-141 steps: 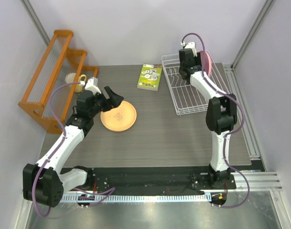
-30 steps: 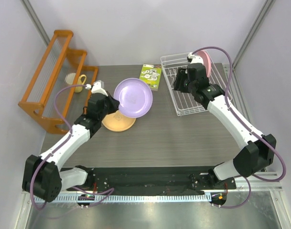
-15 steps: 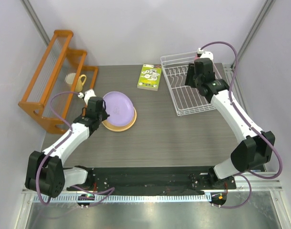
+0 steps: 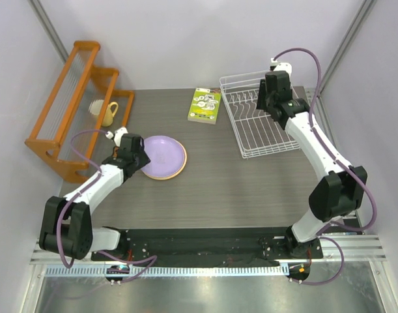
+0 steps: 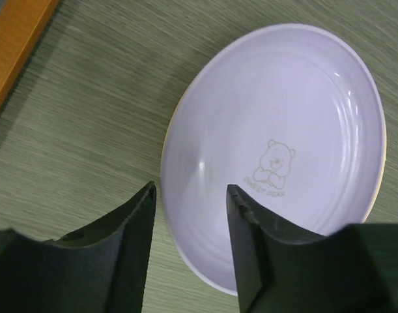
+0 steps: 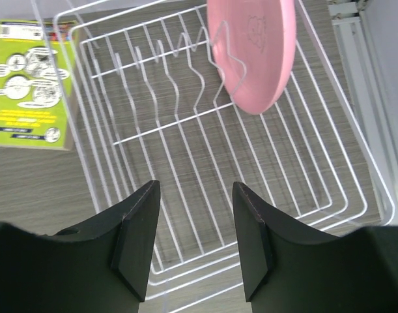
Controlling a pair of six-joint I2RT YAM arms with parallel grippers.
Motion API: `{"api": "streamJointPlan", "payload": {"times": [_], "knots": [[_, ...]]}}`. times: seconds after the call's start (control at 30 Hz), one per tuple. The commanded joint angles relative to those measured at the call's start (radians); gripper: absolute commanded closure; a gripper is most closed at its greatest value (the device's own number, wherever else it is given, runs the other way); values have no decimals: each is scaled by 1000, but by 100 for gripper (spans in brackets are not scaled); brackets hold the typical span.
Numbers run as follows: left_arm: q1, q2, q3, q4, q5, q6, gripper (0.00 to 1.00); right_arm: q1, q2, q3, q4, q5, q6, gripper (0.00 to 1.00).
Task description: Unload the plates from the dish rack
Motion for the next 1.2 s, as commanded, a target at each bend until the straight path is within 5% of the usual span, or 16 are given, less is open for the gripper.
{"api": "streamJointPlan", "payload": {"times": [0.0,0.37,0.87,0.97,1.17], "knots": [[6,-6,11,5,6,3,41,-18,58,87,7,111,-57,46],[6,-65,42,9,29,19,21,-62,213,180,190,341,-212,46],[4,-177,61,147,233,69,14,-160,523,405,328,273,-350,48],[4,-168,60,159,238,75,14,-169,558,435,322,266,-350,57],[4,-145,62,170,243,75,14,-169,555,443,302,215,-330,99]]}}
